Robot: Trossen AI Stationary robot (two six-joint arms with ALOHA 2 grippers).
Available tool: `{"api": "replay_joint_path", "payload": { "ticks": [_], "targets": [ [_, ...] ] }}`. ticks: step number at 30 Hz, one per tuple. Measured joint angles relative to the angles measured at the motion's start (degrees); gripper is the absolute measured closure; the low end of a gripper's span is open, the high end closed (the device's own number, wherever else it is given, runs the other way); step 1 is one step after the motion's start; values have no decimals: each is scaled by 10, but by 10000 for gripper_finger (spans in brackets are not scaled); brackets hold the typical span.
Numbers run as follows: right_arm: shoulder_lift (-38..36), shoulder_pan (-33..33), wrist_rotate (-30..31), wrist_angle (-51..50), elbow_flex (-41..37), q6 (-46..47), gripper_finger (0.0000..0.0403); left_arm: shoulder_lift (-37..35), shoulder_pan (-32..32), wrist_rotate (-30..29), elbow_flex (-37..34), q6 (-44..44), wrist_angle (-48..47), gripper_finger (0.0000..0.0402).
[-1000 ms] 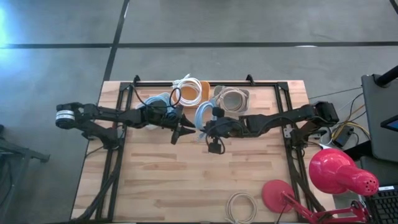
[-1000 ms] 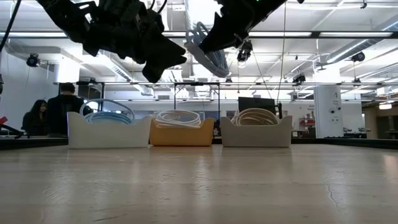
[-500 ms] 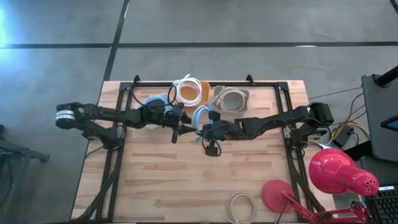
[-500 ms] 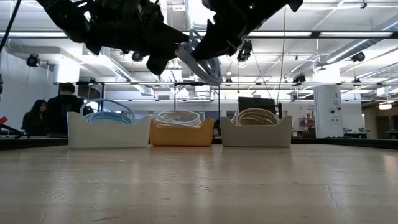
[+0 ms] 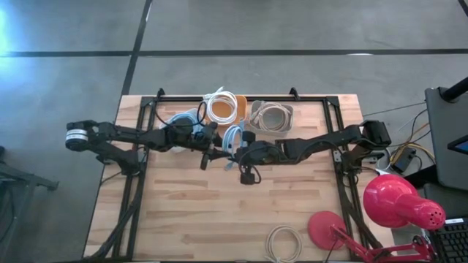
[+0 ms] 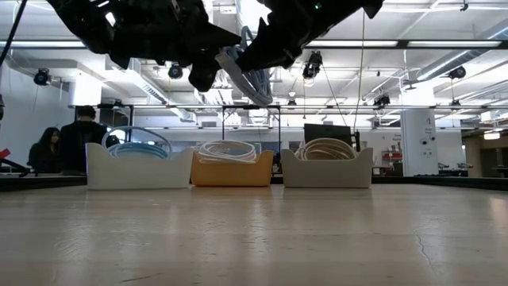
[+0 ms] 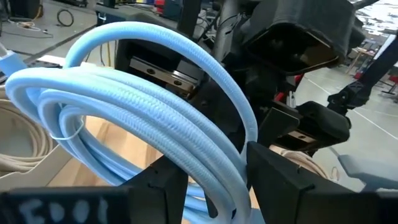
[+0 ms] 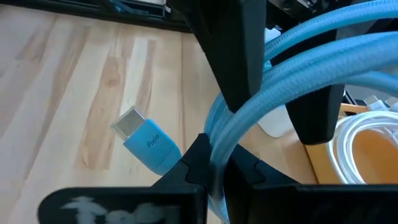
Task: Sort HDMI cables
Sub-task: Put the light blue HDMI cable into the white bin
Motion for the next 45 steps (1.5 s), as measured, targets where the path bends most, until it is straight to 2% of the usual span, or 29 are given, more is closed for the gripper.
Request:
{"api": "replay_joint_path", "payload": {
  "ticks": [13,24,29,38,42,45],
  "targets": [
    [0,0,-3,-1,-2,-5,385,0,-7,47,0,15,-3,239],
    [-1,0,3,12,-2,-4,385,0,-8,18,-1,26,34,240],
    [0,-1,6,19,-2,-3,381,0,-8,-11,-1,21,28,264],
    [0,-2,8,13,-3,-11,317,0,-8,-16,0,23,11,352],
    [-1,-1,12,2,-3,-13,291,0,-8,-18,0,21,-9,365],
    [-7,0,40,-17,-3,-12,276,-7,-7,-27,0,15,-33,364]
  ]
}}
